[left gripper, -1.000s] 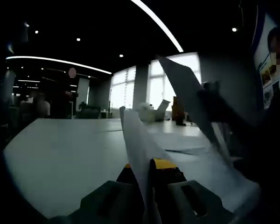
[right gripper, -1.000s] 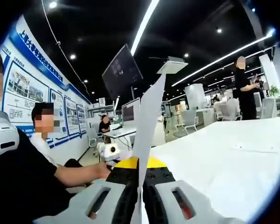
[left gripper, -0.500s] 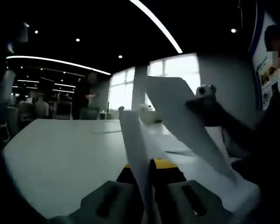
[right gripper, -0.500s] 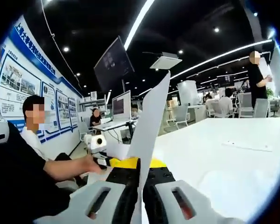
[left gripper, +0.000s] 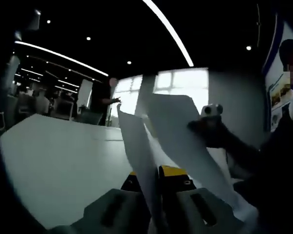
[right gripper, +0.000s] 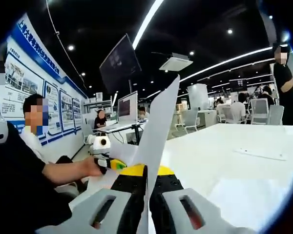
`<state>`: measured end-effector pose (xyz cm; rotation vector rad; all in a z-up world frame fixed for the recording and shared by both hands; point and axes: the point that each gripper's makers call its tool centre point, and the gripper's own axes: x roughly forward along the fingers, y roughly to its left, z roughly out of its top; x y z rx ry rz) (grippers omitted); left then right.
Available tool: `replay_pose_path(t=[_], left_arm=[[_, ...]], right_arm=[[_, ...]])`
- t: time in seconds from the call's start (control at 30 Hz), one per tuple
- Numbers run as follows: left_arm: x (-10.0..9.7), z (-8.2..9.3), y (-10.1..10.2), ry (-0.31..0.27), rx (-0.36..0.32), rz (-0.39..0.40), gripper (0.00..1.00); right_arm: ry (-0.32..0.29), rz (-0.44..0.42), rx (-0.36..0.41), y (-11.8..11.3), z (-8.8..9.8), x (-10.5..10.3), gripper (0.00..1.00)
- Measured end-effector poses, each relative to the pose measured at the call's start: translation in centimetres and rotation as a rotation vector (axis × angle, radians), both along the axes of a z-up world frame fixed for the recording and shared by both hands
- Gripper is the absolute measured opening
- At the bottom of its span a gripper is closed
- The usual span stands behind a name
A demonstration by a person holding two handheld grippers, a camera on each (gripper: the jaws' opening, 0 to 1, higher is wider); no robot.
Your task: Organize the stack of printing papers by aligning and flattening the scattered papers on the table
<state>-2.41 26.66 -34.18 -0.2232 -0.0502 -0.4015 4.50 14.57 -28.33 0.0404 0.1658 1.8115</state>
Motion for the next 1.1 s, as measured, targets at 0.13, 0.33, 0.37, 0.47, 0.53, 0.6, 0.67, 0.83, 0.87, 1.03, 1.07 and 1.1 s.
replay_pose_path(t=[0.13,0.33,0.37,0.47,0.53,0.6,0.67,0.83,0.87,1.03,1.07,1.1], left_arm=[[0.0,0.2,0.0,-0.004,-0.037,-0.018,0.07],[-0.2,1.1,0.5,-0.014,-0.195,-0.057,0.06],[-0.2,1.3,0.8,-0.017,-0.232,-0.061,0.06],[-0.2,1.7,1.2,-0.026,-0.289,-0.073,0.06],[-0.3,2.0,1.3,-0.034,-0.342,-0.099,0.06],[-0.3,2.2,1.5,-0.038,-0.372,-0.110,0.06],[-0.3,2.3,1.6,-0.041,-0.390,-0.118,0.06],[-0.6,2.6,1.6,-0.051,-0.419,-0.140,0.06],[-0.6,2.7,1.6,-0.052,-0.420,-0.141,0.06],[-0.7,2.8,1.7,-0.055,-0.423,-0.150,0.06],[-0.7,2.8,1.7,-0.055,-0.422,-0.150,0.06],[-0.7,2.9,1.6,-0.055,-0.420,-0.150,0.06]], right_arm=[[-0.008,-0.001,-0.002,-0.1,-0.1,0.3,0.00],[-0.041,0.020,0.012,-0.1,0.1,0.5,0.00],[-0.048,0.031,0.015,-0.1,0.1,0.3,0.00],[-0.060,0.050,0.007,0.1,-0.2,0.0,0.00],[-0.063,0.064,-0.003,0.4,-0.4,-0.1,0.00],[-0.063,0.075,-0.007,0.5,-0.5,-0.2,0.00],[-0.064,0.084,-0.014,0.8,-0.6,-0.3,0.00],[-0.056,0.098,-0.028,1.6,-0.8,-0.1,0.00],[-0.054,0.098,-0.028,1.6,-0.8,-0.3,0.00],[-0.043,0.106,-0.041,2.4,-1.1,-0.6,0.00],[-0.042,0.107,-0.044,2.5,-1.2,-0.6,0.00],[-0.041,0.107,-0.048,2.7,-1.3,-0.6,0.00]])
